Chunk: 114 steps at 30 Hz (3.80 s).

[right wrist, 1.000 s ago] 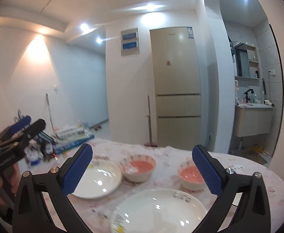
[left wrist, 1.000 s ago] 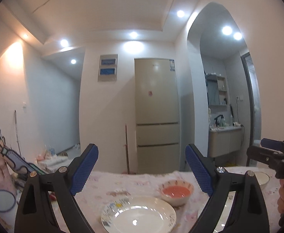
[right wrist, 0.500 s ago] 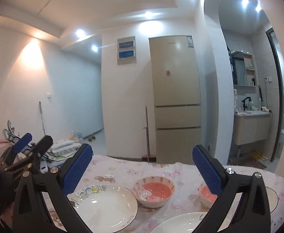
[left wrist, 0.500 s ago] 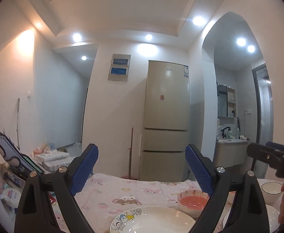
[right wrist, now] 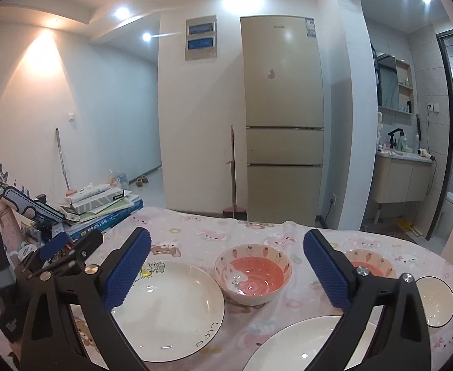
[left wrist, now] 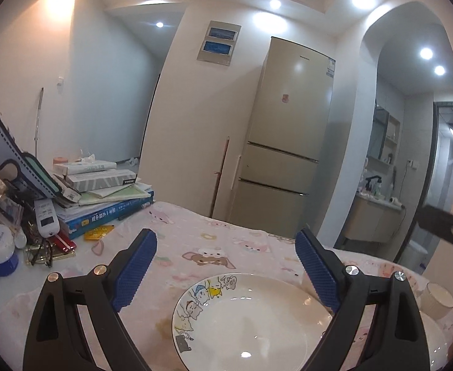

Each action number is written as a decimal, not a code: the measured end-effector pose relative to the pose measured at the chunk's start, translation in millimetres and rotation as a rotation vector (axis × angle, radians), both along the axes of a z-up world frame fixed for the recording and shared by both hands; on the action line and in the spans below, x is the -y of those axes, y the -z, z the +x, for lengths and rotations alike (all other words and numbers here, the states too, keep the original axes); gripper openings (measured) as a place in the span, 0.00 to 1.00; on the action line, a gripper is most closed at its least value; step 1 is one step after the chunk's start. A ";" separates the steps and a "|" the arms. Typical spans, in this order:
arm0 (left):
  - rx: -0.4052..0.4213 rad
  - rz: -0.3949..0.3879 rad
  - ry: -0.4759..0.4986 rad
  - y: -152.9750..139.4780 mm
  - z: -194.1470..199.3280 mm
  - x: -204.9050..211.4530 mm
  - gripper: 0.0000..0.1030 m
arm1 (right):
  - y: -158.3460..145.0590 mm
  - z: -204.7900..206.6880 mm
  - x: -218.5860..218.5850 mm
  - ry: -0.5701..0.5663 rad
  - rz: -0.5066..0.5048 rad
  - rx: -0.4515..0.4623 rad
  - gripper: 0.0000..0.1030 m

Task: Organize plates and bowls
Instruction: 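Move both grippers down to the rim of the cartoon-printed white plate, then close both grippers on the rim of the cartoon-printed plate, then lift the cartoon plate with both grippers and carry it over the 'life' plate stack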

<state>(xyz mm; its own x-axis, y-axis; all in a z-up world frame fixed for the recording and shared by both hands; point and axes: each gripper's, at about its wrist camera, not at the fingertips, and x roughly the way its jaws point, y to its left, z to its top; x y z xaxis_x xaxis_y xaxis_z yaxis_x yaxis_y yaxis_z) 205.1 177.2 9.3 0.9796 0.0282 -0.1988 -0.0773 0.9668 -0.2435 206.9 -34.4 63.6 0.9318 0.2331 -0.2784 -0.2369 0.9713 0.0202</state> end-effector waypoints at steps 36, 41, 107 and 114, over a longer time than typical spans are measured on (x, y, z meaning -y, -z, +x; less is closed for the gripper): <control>-0.524 -0.288 0.098 80.0 65.3 -43.5 0.47 | 128.0 82.2 -3.1 -0.066 0.153 -0.669 0.38; -0.539 -0.310 0.103 84.1 67.1 -47.1 0.41 | 127.8 84.5 -3.7 -0.045 0.141 -0.661 0.39; -0.621 -0.286 0.028 92.5 67.6 -54.0 0.20 | 141.4 93.0 -36.5 -0.070 0.044 -0.681 0.21; -0.622 -0.247 0.022 90.8 68.6 -50.6 0.21 | 144.2 88.8 -42.6 -0.077 0.026 -0.657 0.26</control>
<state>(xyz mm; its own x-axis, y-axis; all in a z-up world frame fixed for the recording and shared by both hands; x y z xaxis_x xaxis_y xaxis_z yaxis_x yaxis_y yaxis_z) 273.7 227.8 -81.6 0.6802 -0.1096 -0.7248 -0.2557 0.8911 -0.3748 295.7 8.2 -80.5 0.5502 0.3064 -0.7768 -0.2360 0.9494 0.2073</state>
